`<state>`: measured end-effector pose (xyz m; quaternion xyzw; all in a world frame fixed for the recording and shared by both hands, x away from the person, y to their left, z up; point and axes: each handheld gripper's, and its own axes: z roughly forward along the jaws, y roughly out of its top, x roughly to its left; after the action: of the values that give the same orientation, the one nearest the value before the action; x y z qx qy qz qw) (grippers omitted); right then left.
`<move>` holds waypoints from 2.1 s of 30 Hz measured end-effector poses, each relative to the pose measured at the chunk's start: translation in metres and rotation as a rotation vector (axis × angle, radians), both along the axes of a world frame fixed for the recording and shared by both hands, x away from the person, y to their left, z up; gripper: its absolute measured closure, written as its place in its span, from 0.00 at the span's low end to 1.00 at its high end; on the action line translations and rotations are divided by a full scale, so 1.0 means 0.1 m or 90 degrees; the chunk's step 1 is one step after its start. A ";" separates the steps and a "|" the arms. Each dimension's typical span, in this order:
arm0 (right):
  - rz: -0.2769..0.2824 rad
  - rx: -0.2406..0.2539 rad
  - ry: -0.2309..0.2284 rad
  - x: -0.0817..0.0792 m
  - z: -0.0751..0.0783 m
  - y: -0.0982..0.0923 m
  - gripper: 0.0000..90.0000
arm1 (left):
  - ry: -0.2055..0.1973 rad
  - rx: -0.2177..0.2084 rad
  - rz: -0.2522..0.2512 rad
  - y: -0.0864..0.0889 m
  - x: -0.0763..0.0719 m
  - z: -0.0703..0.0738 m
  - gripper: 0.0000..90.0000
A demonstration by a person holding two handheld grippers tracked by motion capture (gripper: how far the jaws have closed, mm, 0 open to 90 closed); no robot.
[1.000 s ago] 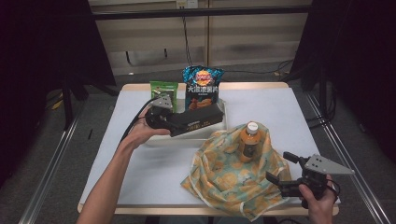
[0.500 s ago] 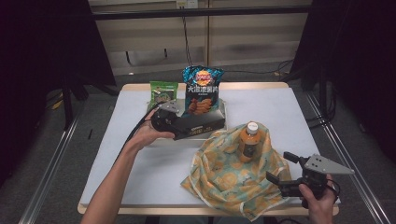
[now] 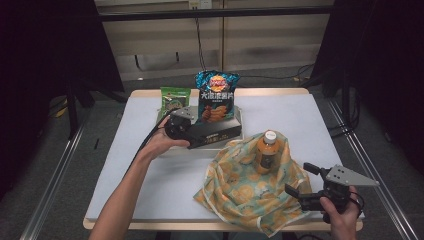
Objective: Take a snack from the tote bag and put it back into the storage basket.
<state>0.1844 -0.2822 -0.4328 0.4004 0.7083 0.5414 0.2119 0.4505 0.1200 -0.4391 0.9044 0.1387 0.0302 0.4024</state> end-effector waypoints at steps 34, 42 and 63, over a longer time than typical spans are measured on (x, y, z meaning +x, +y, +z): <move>0.003 -0.002 -0.001 0.01 -0.01 0.00 0.02 | 0.037 0.021 0.020 -0.06 0.02 -0.21 0.38; 0.002 -0.002 0.000 0.01 -0.01 0.00 0.02 | 0.043 -0.036 0.071 0.01 -0.07 -0.08 0.24; -0.003 -0.002 0.000 0.01 -0.01 0.00 0.02 | 0.028 -0.065 0.047 0.27 -0.42 0.01 0.99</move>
<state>0.1856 -0.2819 -0.4340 0.4018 0.7082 0.5395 0.2143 0.4083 0.1469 -0.4385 0.8773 0.1818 0.0182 0.4438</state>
